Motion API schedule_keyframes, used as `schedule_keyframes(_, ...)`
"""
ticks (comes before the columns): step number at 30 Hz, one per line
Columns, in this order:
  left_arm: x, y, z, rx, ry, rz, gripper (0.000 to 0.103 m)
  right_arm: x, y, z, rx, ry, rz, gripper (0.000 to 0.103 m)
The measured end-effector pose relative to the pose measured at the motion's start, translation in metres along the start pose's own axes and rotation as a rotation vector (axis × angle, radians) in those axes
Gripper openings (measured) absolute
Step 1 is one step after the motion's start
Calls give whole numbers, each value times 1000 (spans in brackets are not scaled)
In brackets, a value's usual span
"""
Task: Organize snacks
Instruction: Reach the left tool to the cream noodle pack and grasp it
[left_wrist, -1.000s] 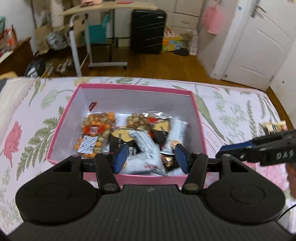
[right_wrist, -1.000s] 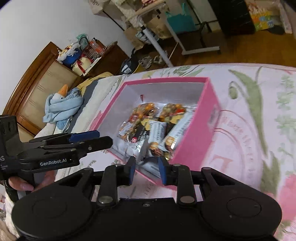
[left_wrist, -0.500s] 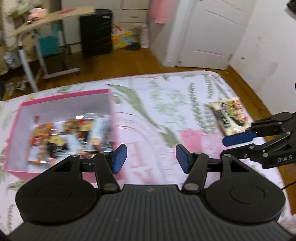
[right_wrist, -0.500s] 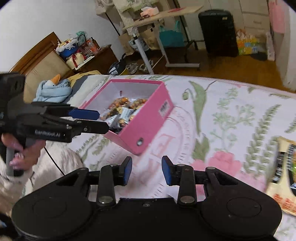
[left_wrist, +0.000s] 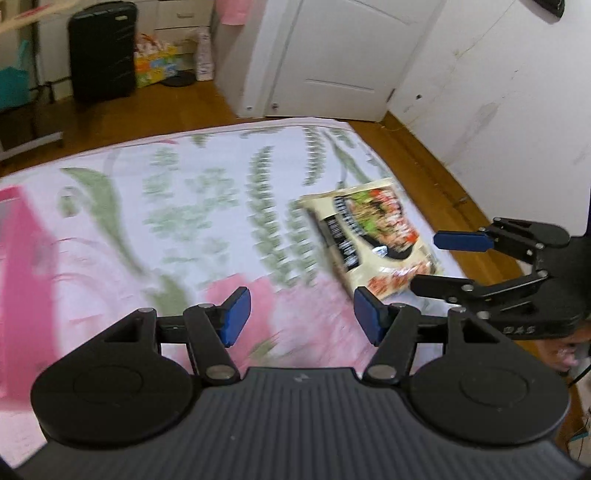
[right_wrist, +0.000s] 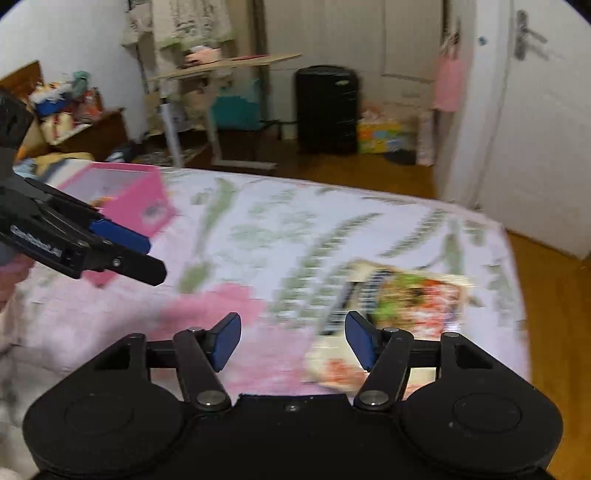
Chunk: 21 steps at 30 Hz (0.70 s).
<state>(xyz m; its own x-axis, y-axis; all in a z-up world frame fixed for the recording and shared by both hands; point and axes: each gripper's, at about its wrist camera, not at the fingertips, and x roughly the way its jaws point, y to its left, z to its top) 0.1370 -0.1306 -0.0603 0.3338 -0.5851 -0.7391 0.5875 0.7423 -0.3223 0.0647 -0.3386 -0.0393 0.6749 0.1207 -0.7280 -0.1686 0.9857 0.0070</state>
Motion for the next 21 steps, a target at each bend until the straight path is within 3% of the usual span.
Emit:
schedule_keyframes(1, 14, -5, 3, -4, -3, -9, 61, 6, -10, -3, 3, 1, -18, 70)
schedule_keyframes(5, 69, -18, 14, -38, 6, -47, 61, 28, -47, -17, 31, -25, -82, 93)
schedule_keyframes(8, 110, -22, 20, -95, 28, -57, 61, 45, -71, -25, 107, -4, -69, 94)
schedule_keyframes(12, 150, -20, 25, -161, 71, -100, 61, 63, -90, -33, 194, 36, 20, 96)
schedule_keyframes(17, 178, -11, 27, -249, 101, -150, 65, 85, -103, -40, 309, 100, 17, 99)
schedule_keyframes(21, 188, -12, 31, -274, 126, -195, 64, 96, -110, -42, 365, 126, 155, 100)
